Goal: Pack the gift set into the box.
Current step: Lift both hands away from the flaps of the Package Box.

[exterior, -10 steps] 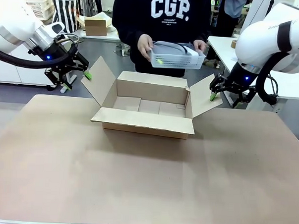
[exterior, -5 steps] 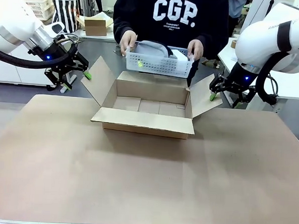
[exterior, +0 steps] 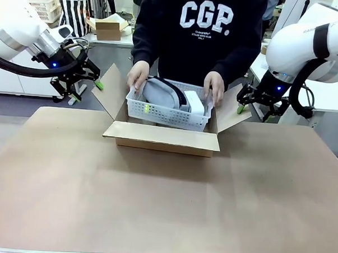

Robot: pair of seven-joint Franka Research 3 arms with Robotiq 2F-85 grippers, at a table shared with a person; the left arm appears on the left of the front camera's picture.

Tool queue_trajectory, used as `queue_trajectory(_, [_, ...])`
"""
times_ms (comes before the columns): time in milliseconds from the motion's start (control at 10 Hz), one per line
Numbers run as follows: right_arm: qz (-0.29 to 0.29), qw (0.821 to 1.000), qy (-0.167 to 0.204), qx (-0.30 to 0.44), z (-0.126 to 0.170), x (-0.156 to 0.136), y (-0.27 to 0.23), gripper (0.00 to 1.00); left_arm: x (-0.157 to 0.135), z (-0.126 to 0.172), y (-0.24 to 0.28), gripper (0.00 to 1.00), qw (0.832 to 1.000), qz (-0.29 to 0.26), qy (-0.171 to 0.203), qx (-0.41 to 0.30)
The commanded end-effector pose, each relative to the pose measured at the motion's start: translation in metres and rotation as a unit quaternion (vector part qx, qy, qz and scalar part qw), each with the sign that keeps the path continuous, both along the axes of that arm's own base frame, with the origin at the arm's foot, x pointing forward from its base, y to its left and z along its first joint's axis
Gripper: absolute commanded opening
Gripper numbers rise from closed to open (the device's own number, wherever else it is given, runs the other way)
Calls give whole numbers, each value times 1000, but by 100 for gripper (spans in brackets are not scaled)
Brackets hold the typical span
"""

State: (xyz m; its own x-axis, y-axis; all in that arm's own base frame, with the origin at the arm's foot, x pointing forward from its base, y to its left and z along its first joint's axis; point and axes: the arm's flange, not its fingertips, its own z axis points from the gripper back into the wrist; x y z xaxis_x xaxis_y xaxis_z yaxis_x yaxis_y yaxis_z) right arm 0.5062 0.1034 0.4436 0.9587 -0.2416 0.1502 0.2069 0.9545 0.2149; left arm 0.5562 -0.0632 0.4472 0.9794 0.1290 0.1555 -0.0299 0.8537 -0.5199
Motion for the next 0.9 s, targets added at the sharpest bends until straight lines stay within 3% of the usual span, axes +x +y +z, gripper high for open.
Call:
queue_trajectory(0, [-2, 1000, 1, -6, 3, 1, 0, 100, 1, 1, 0, 100, 1000, 4, -2, 0])
queue_trajectory(800, [-2, 1000, 1, -6, 3, 1, 0, 100, 1, 1, 0, 100, 1000, 4, -2, 0])
